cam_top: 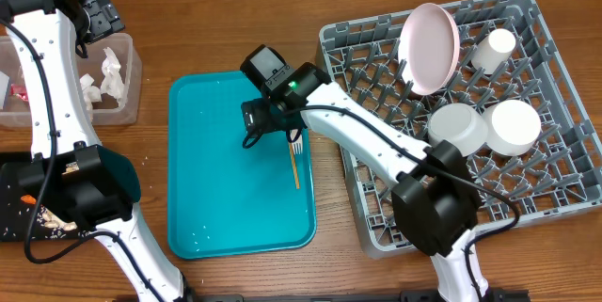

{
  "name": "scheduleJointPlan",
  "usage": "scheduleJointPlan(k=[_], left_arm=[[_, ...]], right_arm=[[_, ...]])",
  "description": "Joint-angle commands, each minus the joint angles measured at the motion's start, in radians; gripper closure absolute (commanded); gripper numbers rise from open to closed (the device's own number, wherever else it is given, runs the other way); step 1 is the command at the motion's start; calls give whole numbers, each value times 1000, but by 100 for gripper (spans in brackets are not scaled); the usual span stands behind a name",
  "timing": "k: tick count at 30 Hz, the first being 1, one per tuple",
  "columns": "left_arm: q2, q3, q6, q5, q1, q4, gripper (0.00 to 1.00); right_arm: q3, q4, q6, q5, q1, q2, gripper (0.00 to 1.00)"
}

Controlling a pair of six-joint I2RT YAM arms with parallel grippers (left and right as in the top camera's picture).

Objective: Sort waste into correct bins and load items into the dishwasher rack
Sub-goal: 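Lower the right gripper onto the wooden chopstick on the teal tray and grasp it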

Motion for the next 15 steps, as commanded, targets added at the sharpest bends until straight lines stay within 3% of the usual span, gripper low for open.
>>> scheduleJointPlan(k=[1, 15], left_arm=[[-18, 10, -17, -20, -1, 0, 0], [-18, 10, -17, -20, -1, 0, 0]], right_arm=[[22, 12, 12, 25, -2, 35, 6], [22, 35, 13, -47, 0, 123, 8]])
